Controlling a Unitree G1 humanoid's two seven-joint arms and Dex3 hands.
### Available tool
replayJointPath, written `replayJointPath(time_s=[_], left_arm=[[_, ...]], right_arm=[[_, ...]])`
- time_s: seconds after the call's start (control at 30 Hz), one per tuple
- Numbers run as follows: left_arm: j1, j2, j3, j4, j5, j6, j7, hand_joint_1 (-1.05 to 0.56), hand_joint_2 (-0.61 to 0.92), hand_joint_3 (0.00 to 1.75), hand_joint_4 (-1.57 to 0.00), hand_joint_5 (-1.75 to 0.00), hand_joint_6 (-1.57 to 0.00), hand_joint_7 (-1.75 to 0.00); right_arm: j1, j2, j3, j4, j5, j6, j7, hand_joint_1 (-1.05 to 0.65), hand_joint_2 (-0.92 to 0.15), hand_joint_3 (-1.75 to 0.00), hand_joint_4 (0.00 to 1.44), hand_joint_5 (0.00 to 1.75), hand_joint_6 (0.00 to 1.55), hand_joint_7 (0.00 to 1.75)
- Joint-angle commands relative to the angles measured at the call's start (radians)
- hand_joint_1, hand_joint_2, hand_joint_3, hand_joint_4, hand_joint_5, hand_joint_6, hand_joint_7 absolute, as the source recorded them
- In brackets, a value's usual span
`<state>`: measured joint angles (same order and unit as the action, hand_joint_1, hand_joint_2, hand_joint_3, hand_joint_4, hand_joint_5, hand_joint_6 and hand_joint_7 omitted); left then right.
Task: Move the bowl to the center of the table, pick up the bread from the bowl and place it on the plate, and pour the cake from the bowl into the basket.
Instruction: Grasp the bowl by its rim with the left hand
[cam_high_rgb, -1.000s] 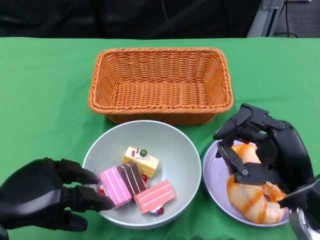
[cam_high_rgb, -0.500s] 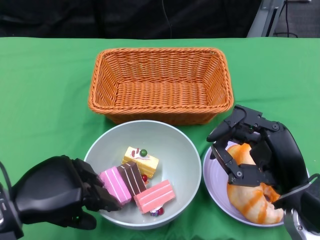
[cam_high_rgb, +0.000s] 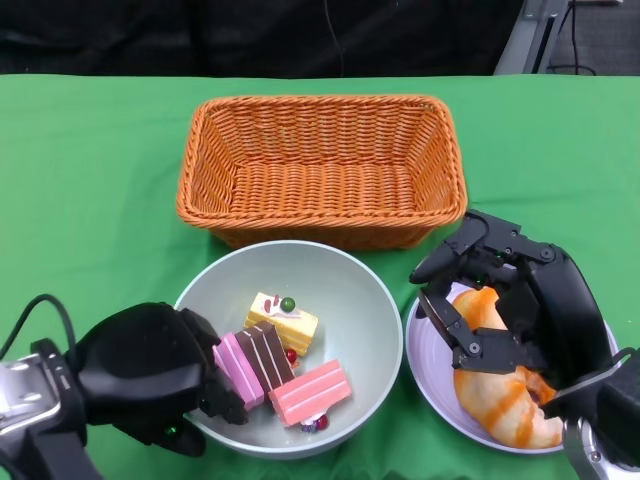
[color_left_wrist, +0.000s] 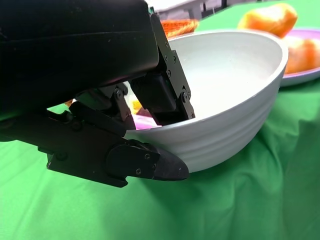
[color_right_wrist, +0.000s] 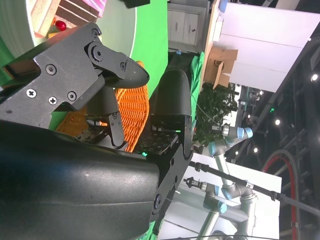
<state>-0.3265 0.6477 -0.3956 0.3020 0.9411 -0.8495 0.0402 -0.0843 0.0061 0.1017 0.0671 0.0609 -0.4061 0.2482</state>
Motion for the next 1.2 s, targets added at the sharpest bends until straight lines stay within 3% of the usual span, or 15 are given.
replayJointPath(time_s=[0.03,0.3,0.57,0.63,0.77,0.97,1.2], left_arm=[[-0.036,-0.011,-0.037,0.036,0.013,0.029,-0.030,-0.63,0.92,0.25,-0.66,-1.03,-1.08,-0.07],[-0.086,-0.050,-0.110,0.120,0.023,0.063,-0.021,-0.67,0.92,0.27,-0.69,-0.89,-1.04,-0.13],[-0.098,-0.063,-0.137,0.170,-0.005,0.067,-0.023,-0.69,0.92,0.29,-0.87,-0.34,-0.89,-0.01],[-0.099,-0.063,-0.139,0.176,-0.007,0.063,-0.016,-0.70,0.92,0.29,-0.86,-0.30,-0.84,0.00],[-0.093,-0.060,-0.136,0.174,-0.014,0.057,-0.004,-0.70,0.92,0.28,-0.60,-0.07,-0.59,0.00],[-0.082,-0.055,-0.127,0.168,-0.031,0.052,-0.006,-0.69,0.92,0.23,-0.52,-0.01,-0.49,0.00],[-0.078,-0.047,-0.135,0.154,-0.034,0.067,-0.036,-0.66,0.92,0.23,-0.61,-0.05,-0.61,-0.05]], right_arm=[[-0.005,-0.001,-0.003,-0.004,0.001,-0.017,-0.007,-0.10,-0.52,-0.97,0.68,1.47,0.69,1.17],[-0.006,0.003,-0.003,0.000,0.010,-0.013,-0.004,-0.09,-0.52,-0.97,0.67,1.47,0.69,1.16],[-0.009,-0.002,-0.004,0.008,0.010,-0.016,0.004,-0.12,-0.52,-0.96,0.67,1.47,0.69,1.16],[-0.009,-0.002,-0.003,0.009,0.009,-0.016,0.004,-0.13,-0.52,-0.95,0.67,1.47,0.69,1.16],[-0.006,0.000,-0.001,0.006,0.000,-0.013,-0.004,-0.11,-0.52,-0.95,0.68,1.47,0.70,1.16],[-0.003,-0.003,0.002,-0.003,-0.008,-0.011,-0.007,-0.10,-0.52,-0.96,0.67,1.47,0.69,1.15],[-0.007,-0.006,-0.001,0.007,0.009,-0.017,0.006,-0.11,-0.53,-0.96,0.67,1.48,0.69,1.16]])
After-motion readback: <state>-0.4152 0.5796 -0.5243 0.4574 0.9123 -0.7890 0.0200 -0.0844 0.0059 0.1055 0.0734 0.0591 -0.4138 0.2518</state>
